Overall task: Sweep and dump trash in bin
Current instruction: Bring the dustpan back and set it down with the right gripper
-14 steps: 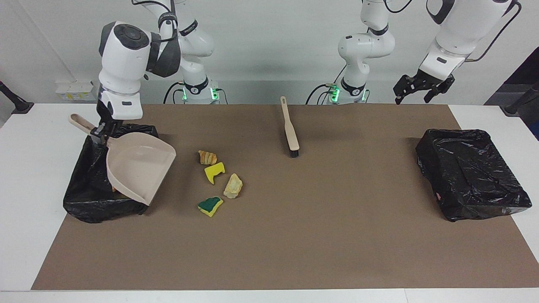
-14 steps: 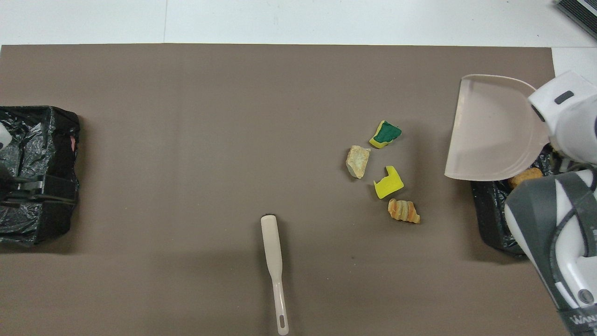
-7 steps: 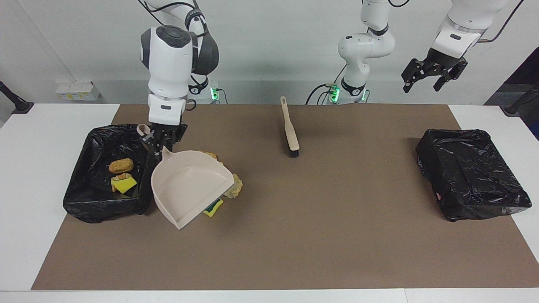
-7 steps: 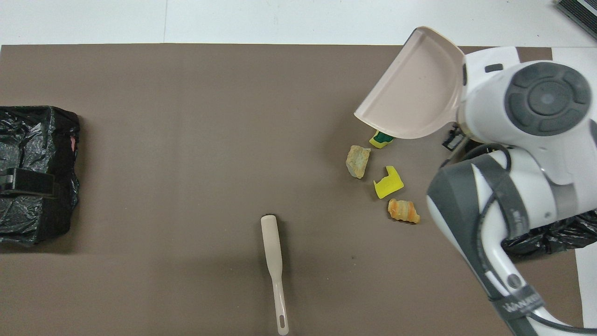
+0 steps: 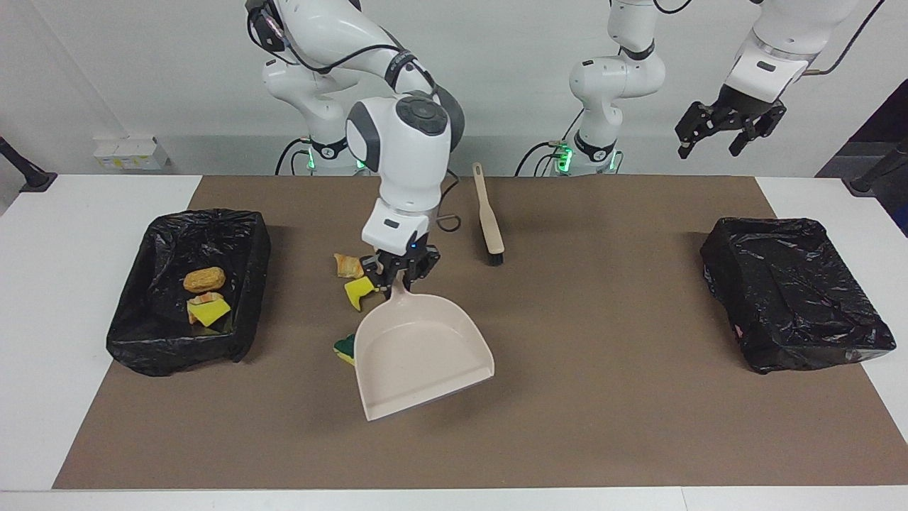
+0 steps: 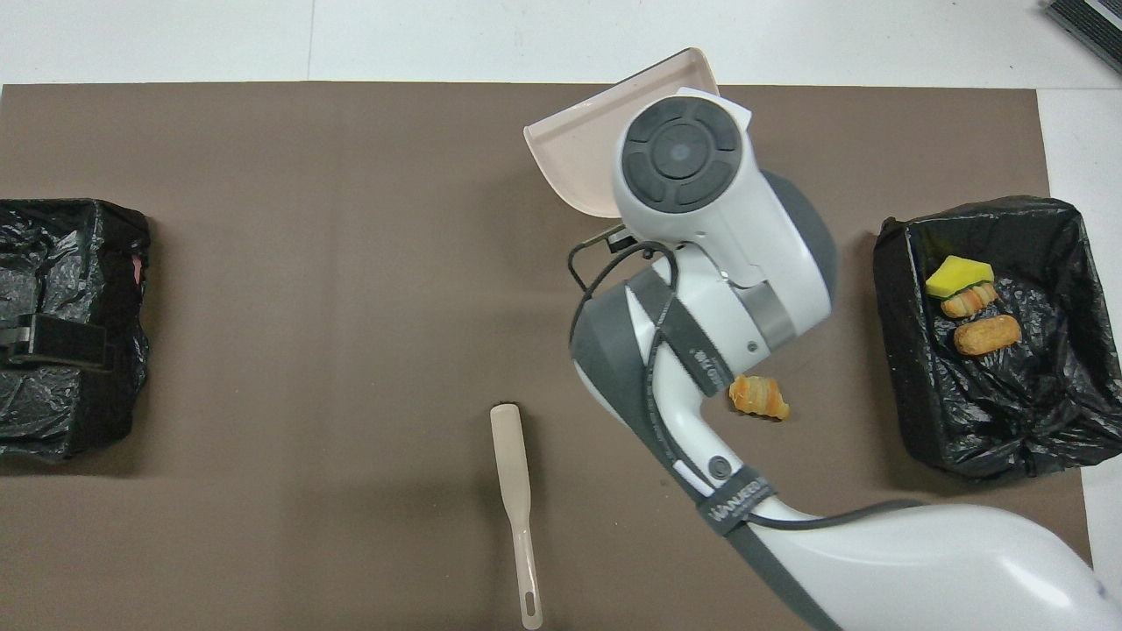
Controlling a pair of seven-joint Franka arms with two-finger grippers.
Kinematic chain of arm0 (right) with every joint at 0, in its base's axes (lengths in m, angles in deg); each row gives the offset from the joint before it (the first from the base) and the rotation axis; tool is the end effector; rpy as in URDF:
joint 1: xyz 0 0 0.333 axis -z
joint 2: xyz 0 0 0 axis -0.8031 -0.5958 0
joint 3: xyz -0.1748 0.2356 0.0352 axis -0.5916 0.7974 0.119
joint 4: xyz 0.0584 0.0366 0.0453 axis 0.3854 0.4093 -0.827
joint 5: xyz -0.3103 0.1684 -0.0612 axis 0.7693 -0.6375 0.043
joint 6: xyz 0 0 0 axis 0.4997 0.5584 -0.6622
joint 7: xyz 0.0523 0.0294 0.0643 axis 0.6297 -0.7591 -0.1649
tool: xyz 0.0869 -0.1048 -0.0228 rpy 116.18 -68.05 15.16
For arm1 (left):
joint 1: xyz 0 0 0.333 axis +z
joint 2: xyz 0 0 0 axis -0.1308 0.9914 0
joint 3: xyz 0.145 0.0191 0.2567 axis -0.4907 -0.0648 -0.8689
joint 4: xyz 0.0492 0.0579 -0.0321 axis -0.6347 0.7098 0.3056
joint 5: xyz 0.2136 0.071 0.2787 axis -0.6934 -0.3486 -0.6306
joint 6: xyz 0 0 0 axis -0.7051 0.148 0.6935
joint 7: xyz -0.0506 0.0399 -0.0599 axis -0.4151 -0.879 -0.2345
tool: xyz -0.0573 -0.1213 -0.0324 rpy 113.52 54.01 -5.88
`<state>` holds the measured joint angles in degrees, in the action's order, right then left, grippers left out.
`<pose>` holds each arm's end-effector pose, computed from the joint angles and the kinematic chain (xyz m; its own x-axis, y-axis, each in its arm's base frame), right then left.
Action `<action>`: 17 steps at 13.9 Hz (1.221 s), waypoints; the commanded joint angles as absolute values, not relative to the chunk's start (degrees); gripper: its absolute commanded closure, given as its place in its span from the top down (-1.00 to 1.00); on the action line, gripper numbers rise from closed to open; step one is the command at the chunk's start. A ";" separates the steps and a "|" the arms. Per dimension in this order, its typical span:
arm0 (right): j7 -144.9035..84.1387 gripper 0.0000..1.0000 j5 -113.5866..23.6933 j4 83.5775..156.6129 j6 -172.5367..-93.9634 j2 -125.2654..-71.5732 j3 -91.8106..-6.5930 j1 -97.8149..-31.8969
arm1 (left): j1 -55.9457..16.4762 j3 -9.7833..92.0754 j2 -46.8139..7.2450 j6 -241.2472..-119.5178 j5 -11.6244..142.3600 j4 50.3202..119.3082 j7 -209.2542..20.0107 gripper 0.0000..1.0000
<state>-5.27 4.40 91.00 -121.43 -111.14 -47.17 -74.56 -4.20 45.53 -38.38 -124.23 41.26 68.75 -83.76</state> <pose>0.6015 0.2881 0.4343 0.9475 0.2965 0.1199 0.2665 -0.9391 0.2168 0.4568 -0.0403 0.6115 0.9991 0.0084 -0.0409 0.0082 -1.0000 -0.0033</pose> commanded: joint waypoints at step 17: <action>24.38 -0.41 -3.99 73.38 -124.81 -132.82 -41.90 -82.88 | -3.65 46.03 -37.76 -122.95 40.49 67.29 -84.01 1.00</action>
